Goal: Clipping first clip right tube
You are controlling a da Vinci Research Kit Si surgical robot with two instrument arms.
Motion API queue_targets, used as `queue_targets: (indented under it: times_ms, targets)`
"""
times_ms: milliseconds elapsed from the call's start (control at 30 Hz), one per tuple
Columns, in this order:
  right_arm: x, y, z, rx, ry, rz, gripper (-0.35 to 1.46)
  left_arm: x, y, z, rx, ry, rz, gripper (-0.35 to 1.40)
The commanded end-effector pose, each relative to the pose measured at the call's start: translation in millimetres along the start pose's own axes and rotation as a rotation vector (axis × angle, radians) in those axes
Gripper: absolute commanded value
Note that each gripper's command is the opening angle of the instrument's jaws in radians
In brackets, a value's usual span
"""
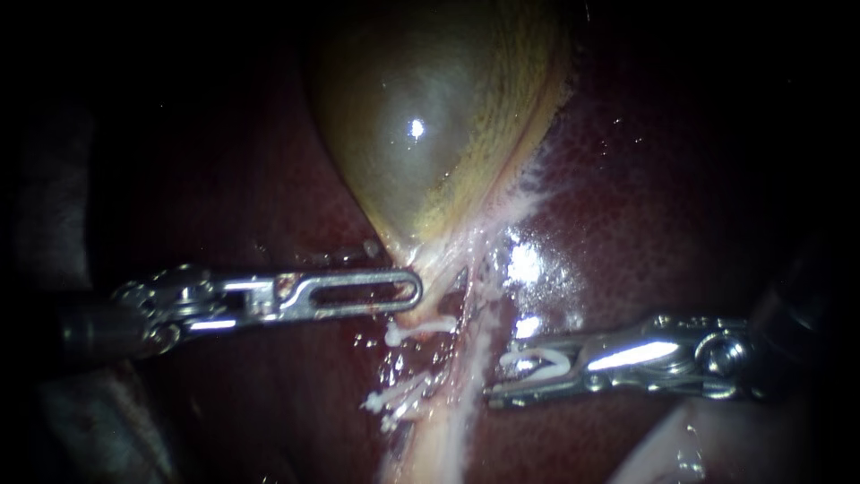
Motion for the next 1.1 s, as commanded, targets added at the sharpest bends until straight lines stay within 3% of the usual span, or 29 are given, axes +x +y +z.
queue_targets:
  times_ms: [33,533,833,1100]
  targets:
    - [0.0,0.0,0.0,0.0,0.0,0.0,0.51,0.1,0.0,-0.1,-0.001,-0.001,0.0,-0.35]
    - [0.4,-0.3,1.1,0.01,-0.001,0.05,0.51,0.3,2.2,-2.9,-0.017,-0.018,-0.01,-0.35]
    - [0.1,0.8,2.2,0.012,-0.003,0.076,0.51,0.1,3.2,-4.9,-0.002,-0.048,-0.013,-0.35]
    - [0.0,1.5,3.3,0.017,-0.042,0.11,0.49,0.5,4.5,-6.2,-0.002,-0.057,-0.019,-0.35]
